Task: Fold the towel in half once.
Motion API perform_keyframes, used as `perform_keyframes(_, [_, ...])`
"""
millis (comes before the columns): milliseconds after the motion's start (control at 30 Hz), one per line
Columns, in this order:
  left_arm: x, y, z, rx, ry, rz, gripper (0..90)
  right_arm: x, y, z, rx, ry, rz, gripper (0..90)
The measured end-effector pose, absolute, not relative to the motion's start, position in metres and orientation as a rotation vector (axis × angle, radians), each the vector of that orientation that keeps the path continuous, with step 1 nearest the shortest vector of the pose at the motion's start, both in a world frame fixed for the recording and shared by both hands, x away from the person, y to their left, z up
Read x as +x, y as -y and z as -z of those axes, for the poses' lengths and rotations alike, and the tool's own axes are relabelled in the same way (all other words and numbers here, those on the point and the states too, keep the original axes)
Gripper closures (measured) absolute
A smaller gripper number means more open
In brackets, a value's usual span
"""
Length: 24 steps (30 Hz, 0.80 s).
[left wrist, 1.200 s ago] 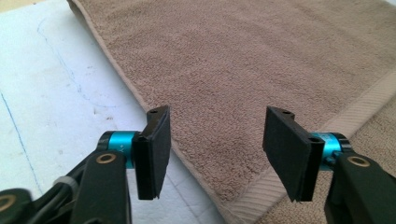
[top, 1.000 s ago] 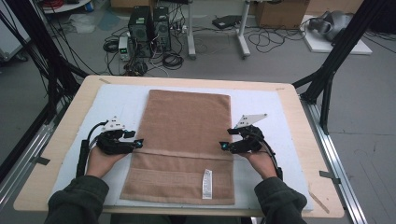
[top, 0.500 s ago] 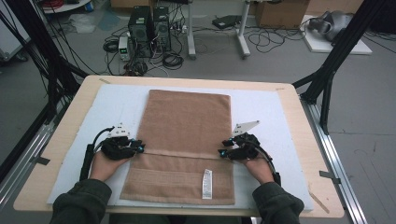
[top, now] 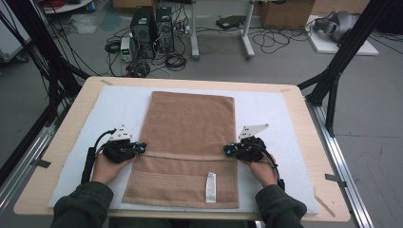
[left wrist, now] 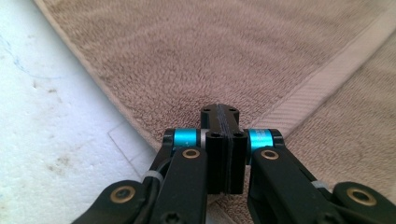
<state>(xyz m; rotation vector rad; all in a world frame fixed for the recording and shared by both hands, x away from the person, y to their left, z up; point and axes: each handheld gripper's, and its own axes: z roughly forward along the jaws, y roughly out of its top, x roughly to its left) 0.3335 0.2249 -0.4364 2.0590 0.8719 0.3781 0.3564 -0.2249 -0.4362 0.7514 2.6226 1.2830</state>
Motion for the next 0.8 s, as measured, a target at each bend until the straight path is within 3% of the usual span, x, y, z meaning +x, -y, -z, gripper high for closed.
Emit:
perform_keyframes(700, [0.299,-0.236,0.412,2.041,-0.807,-0.410,89.4,0.329,0.228,0.399,0.611,-2.604,-1.310,85.2])
perform_keyframes(800, [0.310,-0.229,0.417,2.039,-0.824,-0.406,74.5,0.332,0.227,0.410,0.640,-2.626,-1.281,85.2])
